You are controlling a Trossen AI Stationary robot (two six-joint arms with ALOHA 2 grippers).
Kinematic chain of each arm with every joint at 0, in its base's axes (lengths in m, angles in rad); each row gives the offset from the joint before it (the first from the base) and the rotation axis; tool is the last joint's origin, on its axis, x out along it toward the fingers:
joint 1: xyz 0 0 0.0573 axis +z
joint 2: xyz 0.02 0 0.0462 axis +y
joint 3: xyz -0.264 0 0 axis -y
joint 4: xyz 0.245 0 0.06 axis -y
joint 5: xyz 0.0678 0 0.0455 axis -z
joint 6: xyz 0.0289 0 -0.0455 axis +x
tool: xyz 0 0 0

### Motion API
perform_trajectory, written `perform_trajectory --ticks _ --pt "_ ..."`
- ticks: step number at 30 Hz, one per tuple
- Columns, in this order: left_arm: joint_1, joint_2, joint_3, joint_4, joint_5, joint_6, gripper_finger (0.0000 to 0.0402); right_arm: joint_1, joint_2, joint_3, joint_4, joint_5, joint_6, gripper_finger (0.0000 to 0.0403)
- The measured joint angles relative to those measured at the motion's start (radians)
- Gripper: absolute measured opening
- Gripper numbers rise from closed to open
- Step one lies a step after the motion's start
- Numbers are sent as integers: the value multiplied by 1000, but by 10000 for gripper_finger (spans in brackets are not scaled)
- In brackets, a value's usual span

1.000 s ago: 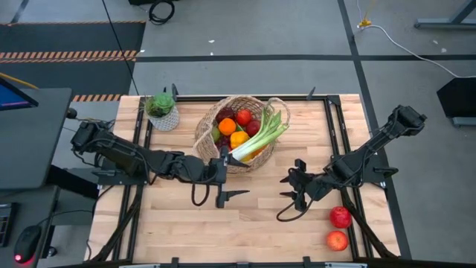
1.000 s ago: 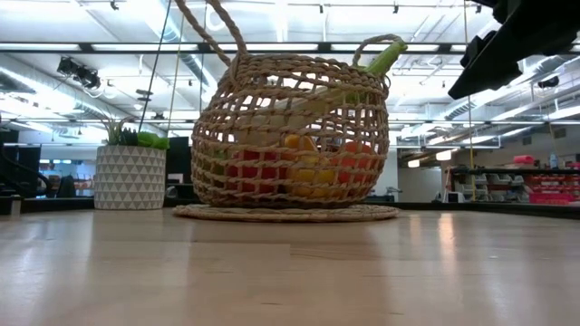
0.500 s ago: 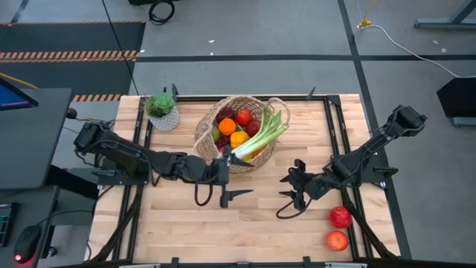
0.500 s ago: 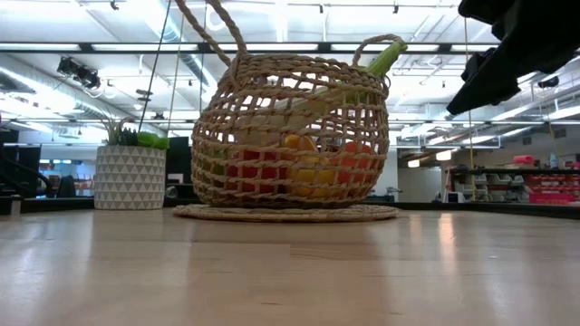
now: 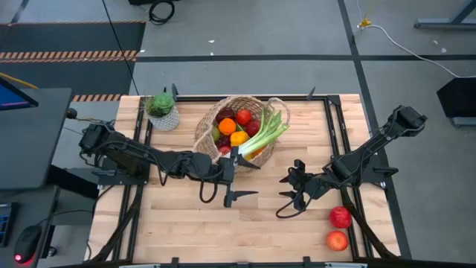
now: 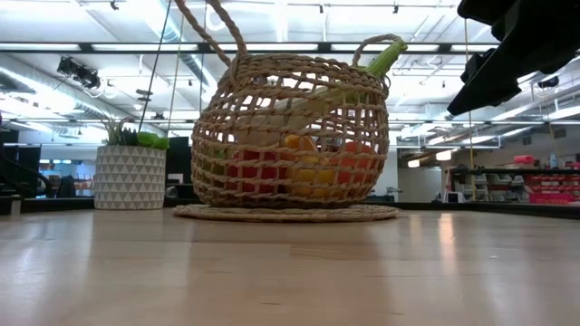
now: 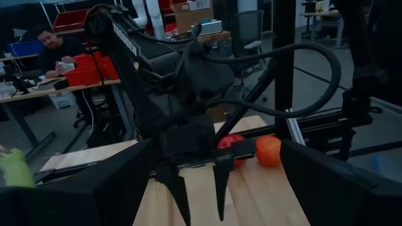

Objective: Build produce basket
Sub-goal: Put the apple into the basket

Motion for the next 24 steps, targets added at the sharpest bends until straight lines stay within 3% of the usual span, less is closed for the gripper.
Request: perform_trajectory --ticks 9,24 --pt "18 36 0 10 2 -36 354 -2 0 0 1 -9 2 224" --pt "15 8 1 -16 2 -42 354 8 0 43 -150 -257 45 224"
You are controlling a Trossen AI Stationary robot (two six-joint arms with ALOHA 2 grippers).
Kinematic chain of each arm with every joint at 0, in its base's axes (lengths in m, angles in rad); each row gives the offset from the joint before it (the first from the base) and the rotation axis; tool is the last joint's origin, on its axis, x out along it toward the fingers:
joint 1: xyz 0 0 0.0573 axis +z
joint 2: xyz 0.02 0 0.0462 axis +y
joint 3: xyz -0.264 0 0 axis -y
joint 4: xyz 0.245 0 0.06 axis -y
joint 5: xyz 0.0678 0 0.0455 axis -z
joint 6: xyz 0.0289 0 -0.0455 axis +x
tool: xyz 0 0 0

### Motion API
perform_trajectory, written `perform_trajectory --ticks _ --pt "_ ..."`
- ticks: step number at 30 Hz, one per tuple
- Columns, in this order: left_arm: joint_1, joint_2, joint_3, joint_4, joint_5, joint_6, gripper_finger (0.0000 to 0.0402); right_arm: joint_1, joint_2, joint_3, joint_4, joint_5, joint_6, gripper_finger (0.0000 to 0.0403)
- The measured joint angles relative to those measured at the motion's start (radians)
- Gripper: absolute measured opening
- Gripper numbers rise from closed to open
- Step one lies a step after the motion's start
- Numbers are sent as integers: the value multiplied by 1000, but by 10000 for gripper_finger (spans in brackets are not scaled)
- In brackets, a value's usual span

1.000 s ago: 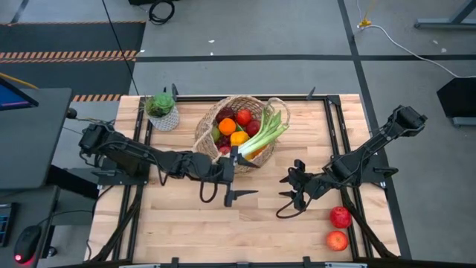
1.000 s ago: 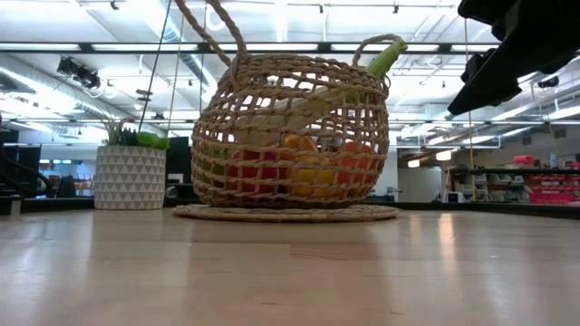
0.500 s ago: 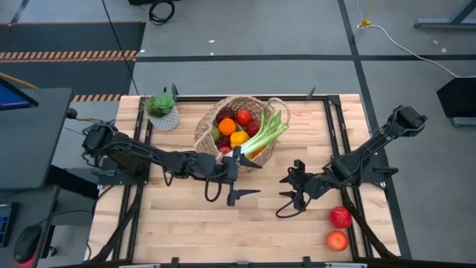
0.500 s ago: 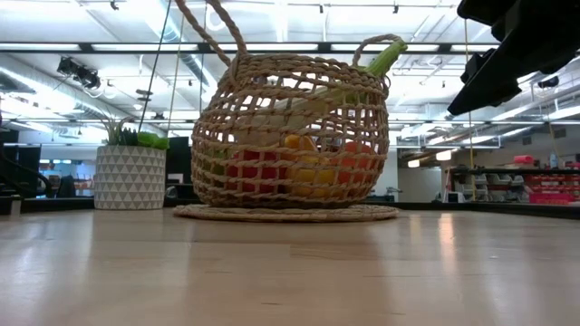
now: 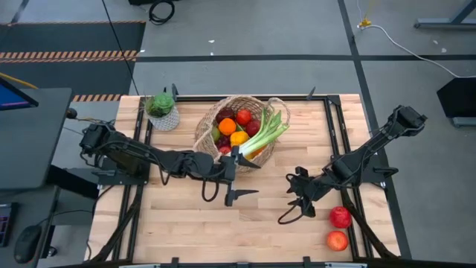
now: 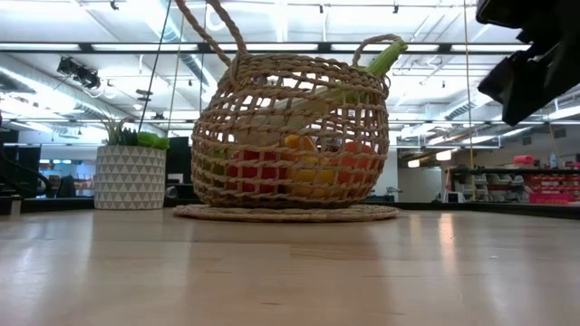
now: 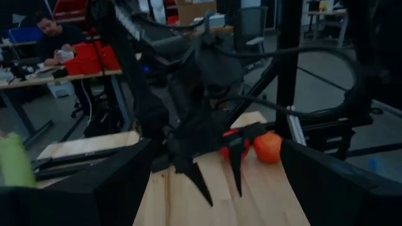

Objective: Build produce basket
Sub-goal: Put the apple into the basket

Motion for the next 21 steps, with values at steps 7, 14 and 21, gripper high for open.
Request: perform_trajectory --ticks 7,14,21 --pt "3 0 0 -7 -2 -3 354 0 0 0 -1 13 8 224" --pt "3 0 0 -7 -1 -4 354 0 0 0 -38 23 5 224" --pt "-2 0 0 -11 -1 -15 354 -14 0 0 -21 24 -65 224"
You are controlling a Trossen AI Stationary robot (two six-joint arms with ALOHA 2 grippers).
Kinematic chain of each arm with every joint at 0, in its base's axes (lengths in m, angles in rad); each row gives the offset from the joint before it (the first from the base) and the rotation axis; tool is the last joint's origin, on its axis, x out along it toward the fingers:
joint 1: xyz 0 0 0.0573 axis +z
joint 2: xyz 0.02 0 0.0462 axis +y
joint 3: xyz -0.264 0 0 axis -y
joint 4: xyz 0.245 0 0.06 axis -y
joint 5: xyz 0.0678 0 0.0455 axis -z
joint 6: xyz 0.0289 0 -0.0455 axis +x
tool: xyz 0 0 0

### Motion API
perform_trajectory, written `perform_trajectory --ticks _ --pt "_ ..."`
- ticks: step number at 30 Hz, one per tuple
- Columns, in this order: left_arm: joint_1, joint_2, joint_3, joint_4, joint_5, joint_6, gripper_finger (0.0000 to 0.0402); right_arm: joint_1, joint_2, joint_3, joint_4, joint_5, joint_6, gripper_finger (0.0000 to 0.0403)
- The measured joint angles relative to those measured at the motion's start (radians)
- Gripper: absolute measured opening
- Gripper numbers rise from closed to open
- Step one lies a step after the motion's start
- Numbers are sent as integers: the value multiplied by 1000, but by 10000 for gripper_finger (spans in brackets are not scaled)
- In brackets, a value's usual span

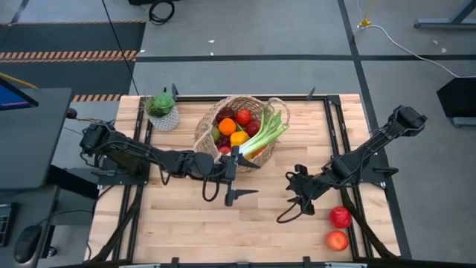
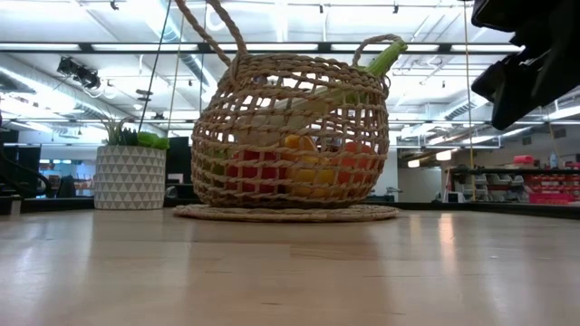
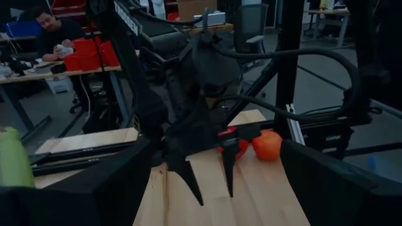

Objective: Build produce basket
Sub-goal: Put the apple into the basket

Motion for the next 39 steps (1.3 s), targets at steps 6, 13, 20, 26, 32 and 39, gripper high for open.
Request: perform_trajectory --ticks 6,13,20,26,32,39 --pt "0 0 0 -3 0 -11 354 -1 0 0 21 13 -9 224" --pt "0 0 0 5 0 -7 354 -28 0 0 37 51 18 224" --pt "0 0 0 41 0 19 354 10 78 0 21 40 59 224" --pt "3 0 0 63 0 20 354 33 144 0 16 -53 144 224" --pt "-20 0 0 69 0 16 354 74 142 0 -62 -86 269 224" --pt "-43 0 0 76 0 1 354 122 133 0 -85 -126 406 224"
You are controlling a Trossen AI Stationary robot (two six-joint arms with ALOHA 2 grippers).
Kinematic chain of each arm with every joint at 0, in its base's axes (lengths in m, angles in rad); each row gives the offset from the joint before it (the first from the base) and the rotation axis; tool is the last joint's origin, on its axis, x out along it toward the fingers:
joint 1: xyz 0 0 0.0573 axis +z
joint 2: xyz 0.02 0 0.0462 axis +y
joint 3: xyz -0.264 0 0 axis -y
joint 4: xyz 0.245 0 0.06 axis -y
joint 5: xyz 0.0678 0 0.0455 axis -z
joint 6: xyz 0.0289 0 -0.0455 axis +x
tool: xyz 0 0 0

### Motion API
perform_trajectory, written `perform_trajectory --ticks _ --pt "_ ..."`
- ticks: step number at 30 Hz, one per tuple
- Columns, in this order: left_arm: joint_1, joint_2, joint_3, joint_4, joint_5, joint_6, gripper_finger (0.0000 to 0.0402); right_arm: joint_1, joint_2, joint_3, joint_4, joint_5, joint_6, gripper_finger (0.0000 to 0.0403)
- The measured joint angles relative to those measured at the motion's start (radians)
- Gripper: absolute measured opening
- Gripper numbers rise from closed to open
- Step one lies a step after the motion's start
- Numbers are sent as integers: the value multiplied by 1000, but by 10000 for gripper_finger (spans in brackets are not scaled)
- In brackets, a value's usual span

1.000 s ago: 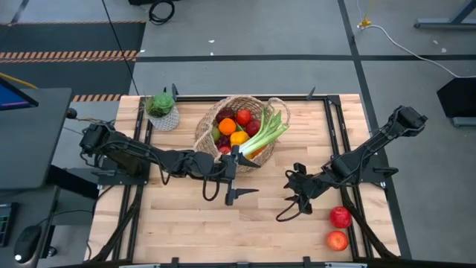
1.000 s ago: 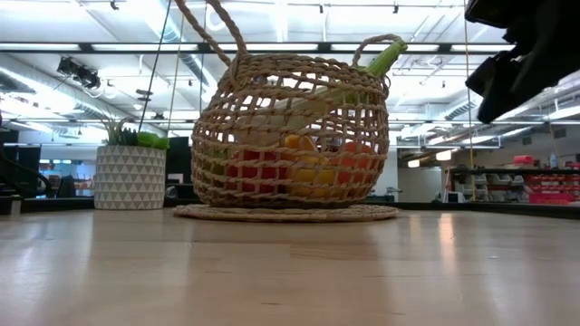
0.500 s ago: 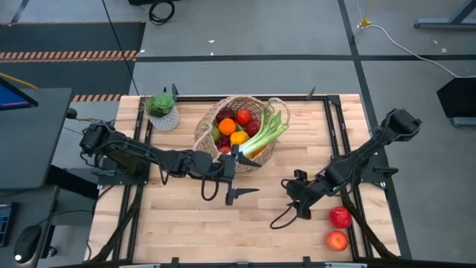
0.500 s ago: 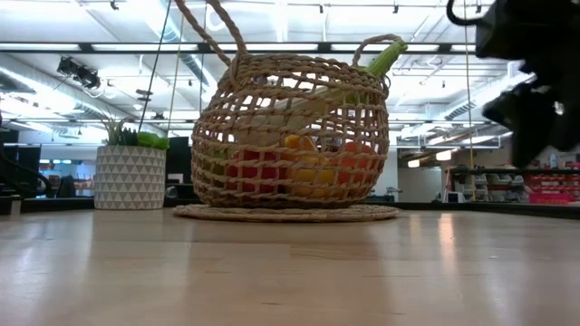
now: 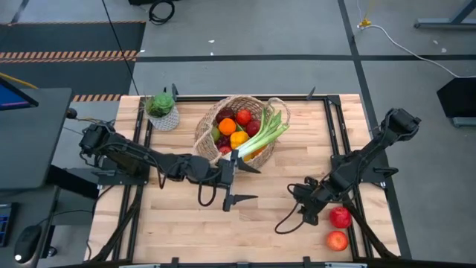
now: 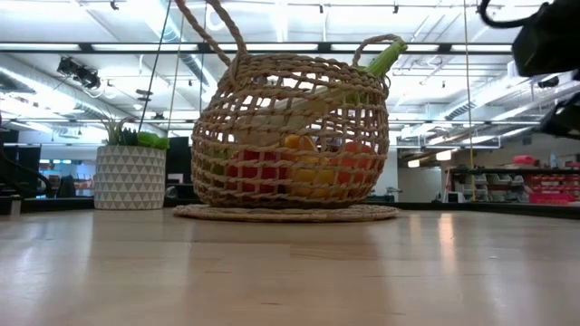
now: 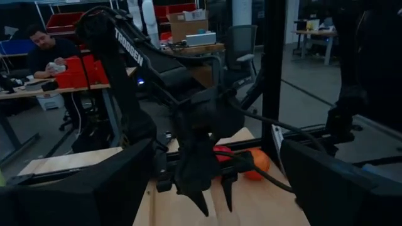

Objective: Build produce basket
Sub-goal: Put the apple into the basket

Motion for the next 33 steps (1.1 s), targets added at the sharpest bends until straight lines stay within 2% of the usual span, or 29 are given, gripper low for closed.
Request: perform_trajectory --ticks 8,19,27,33 --pt "-14 0 0 13 -3 -75 354 118 -41 0 -14 24 136 224" --pt "-77 0 0 -1 -8 -127 354 246 -125 0 -72 64 194 224" --pt "-124 12 0 -12 -152 -170 354 367 -197 0 -228 41 334 224" --pt "-132 40 -1 20 -165 -196 354 455 -245 0 -315 -13 442 224"
